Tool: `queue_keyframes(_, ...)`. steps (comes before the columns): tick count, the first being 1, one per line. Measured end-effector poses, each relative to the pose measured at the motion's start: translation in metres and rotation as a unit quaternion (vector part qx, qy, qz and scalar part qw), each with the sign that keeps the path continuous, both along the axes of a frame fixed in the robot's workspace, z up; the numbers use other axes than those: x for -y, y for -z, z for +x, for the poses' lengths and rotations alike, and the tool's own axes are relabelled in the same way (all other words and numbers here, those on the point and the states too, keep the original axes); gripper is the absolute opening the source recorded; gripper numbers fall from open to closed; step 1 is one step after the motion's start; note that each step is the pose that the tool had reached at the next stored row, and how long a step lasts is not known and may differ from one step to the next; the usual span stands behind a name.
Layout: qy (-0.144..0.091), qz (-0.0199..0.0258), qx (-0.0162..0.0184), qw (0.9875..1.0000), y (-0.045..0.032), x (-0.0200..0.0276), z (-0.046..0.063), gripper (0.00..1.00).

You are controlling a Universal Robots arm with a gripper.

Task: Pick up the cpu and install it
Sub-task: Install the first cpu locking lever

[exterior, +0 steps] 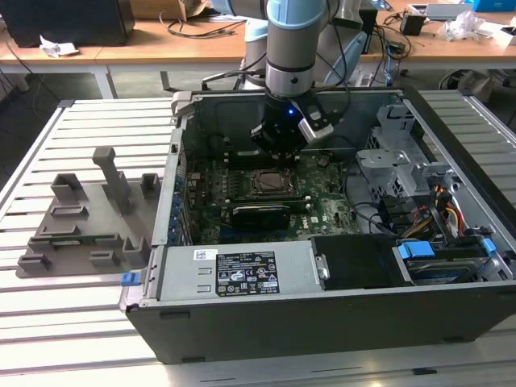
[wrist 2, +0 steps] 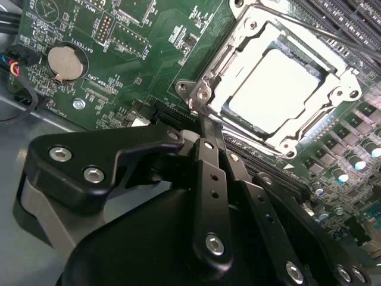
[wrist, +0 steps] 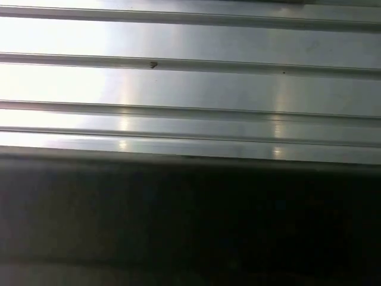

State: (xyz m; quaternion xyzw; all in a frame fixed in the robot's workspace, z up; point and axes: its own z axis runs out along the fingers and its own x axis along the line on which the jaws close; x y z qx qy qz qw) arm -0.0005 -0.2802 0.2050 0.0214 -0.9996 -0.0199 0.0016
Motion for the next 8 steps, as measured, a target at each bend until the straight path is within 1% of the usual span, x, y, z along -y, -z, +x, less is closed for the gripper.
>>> queue_keyframes(5,0.0,-0.0006,0.0,1.0,0.0011,0.0028,-0.0001,0.11)
queue_keyframes(8,0.0,-0.0006,0.0,1.0,0.0026,0.0028,0.0,0.11)
